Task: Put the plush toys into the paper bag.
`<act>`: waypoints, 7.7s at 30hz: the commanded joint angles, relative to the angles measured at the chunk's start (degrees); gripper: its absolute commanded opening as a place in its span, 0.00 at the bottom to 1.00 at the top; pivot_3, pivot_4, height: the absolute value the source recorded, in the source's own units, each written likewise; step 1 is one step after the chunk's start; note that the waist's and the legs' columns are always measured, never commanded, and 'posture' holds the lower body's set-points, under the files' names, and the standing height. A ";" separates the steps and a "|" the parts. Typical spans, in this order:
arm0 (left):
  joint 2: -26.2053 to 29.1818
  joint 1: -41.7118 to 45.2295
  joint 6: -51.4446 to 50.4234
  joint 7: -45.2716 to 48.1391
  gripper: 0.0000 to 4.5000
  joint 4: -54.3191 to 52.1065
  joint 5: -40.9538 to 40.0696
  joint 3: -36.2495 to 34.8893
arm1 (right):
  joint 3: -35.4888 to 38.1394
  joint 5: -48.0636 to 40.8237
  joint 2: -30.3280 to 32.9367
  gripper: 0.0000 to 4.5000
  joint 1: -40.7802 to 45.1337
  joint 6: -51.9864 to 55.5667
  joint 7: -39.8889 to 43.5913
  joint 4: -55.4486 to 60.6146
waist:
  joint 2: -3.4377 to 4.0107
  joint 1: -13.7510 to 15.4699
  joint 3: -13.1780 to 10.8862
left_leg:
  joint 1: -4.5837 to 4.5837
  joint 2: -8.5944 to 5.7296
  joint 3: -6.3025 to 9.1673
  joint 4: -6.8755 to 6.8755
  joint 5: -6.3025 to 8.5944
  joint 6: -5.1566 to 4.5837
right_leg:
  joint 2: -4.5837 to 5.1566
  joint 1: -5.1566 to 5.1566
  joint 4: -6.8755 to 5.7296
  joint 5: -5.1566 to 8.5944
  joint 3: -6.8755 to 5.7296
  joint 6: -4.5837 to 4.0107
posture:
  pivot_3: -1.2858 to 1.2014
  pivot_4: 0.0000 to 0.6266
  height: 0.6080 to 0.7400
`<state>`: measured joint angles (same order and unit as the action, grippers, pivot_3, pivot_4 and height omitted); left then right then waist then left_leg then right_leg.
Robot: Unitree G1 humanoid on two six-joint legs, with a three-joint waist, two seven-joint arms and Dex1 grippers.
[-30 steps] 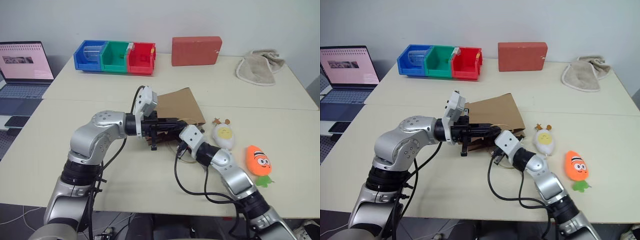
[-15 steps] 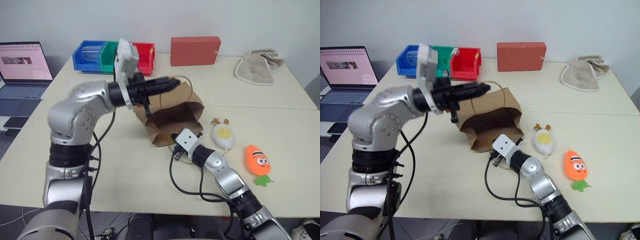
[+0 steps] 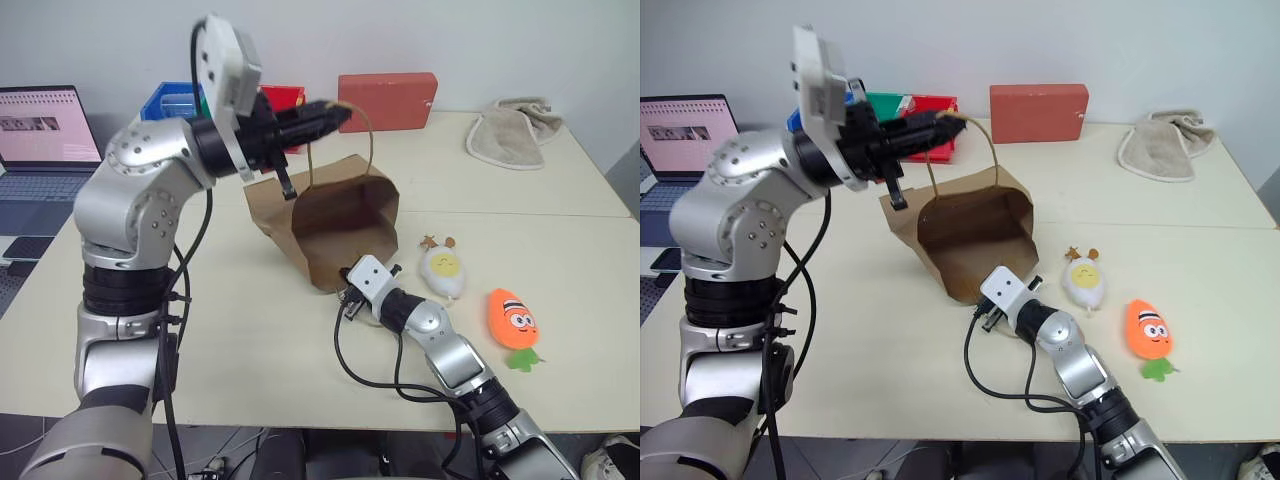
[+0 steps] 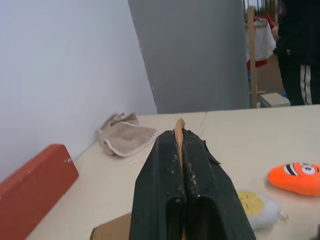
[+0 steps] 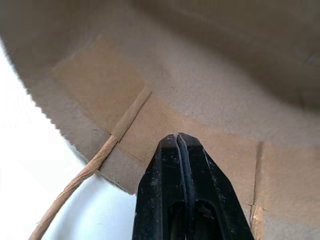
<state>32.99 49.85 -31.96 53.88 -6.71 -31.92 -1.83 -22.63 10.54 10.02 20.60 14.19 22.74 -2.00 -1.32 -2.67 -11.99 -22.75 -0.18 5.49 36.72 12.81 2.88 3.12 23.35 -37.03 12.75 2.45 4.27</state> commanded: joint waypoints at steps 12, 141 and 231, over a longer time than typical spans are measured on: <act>1.36 -5.94 -0.44 3.35 0.00 -5.07 -1.41 1.05 | 7.87 -12.75 4.55 0.27 -1.14 15.78 10.50 24.88 | 0.00 -0.01 0.00 | -0.07 -0.01 0.05 0.01 0.00 0.00 | 0.01 0.02 0.01 0.00 -0.04 0.00 | 0.52 0.24 1.00; 0.77 -9.01 -4.88 4.83 0.00 -9.75 -6.59 3.61 | 42.80 -21.53 50.43 1.00 -34.05 25.86 32.35 29.93 | 0.00 0.95 -0.02 | -0.15 -0.04 -0.12 0.19 0.01 -0.02 | 0.04 -0.03 0.10 0.12 0.09 -0.16 | 0.52 0.24 1.00; 0.54 -8.79 -7.51 2.97 0.00 -11.11 -9.19 2.23 | 2.89 -10.96 12.38 1.00 8.68 25.65 5.79 26.74 | -0.09 0.75 -0.02 | -0.16 -0.03 0.06 0.06 0.01 -0.01 | 0.00 0.08 0.03 0.04 -0.02 -0.06 | 0.52 0.24 1.00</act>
<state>33.61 39.84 -40.74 56.90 -17.30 -41.29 0.83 -21.44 0.82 22.50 28.45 39.65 27.56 21.18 -1.41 -1.91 -12.01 -22.91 -0.21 5.55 36.78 12.82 2.86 3.13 23.43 -36.99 12.79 2.42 4.22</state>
